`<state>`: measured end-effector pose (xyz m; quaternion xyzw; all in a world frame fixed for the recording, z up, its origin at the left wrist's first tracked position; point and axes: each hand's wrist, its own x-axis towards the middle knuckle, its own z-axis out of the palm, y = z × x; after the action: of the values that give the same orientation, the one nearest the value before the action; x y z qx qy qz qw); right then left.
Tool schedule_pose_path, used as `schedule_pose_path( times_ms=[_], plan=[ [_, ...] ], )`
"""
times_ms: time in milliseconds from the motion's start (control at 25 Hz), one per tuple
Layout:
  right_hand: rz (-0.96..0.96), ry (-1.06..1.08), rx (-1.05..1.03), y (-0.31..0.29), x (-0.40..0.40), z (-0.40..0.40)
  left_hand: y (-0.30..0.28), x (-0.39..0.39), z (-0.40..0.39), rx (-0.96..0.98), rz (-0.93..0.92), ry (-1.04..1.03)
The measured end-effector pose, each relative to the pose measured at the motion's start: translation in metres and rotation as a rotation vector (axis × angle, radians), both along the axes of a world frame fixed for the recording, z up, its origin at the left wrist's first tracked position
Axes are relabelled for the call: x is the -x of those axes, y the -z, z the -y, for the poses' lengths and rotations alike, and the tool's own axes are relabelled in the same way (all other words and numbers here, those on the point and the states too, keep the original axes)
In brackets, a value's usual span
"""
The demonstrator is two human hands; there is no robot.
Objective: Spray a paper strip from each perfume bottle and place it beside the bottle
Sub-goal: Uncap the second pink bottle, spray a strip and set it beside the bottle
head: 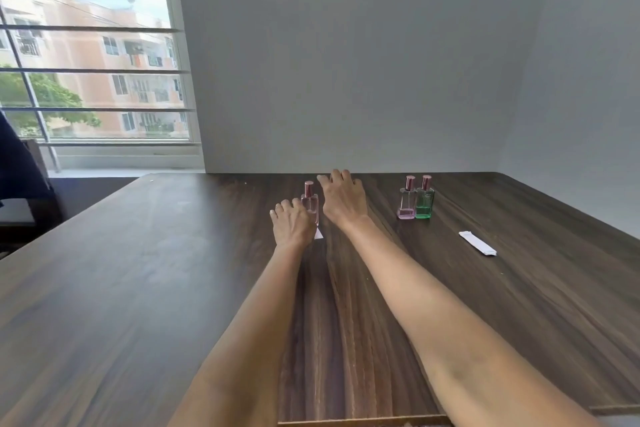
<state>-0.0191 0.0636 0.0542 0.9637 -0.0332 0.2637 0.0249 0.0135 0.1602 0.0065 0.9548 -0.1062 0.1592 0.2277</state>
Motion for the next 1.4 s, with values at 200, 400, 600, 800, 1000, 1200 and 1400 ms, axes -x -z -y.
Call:
schedule_pose_path(
  times_ms=[200,400,600,800,1000,1200,1400],
  plan=[
    [-0.038,0.120,-0.078,0.025,0.035,0.031,0.010,0.037,0.028,0.030,0.076,0.064],
    [-0.075,0.245,-0.113,0.033,0.076,0.091,0.007,0.073,0.092,-0.011,0.013,0.272],
    [-0.179,0.399,-0.191,0.032,0.120,0.171,0.007,0.100,0.165,-0.051,-0.085,0.422],
    [-0.407,0.449,-0.328,0.029,0.140,0.231,0.011,0.109,0.218,-0.120,-0.110,0.511],
    [-0.364,0.348,-0.318,0.027,0.143,0.248,0.014,0.103,0.250,-0.105,-0.123,0.558],
    [-0.255,0.338,-0.276,0.033,0.141,0.258,0.004,0.084,0.263,0.065,-0.297,0.454],
    [-0.093,0.266,-0.330,0.037,0.138,0.262,0.004,0.060,0.274,0.305,-0.524,0.402]
  ],
)
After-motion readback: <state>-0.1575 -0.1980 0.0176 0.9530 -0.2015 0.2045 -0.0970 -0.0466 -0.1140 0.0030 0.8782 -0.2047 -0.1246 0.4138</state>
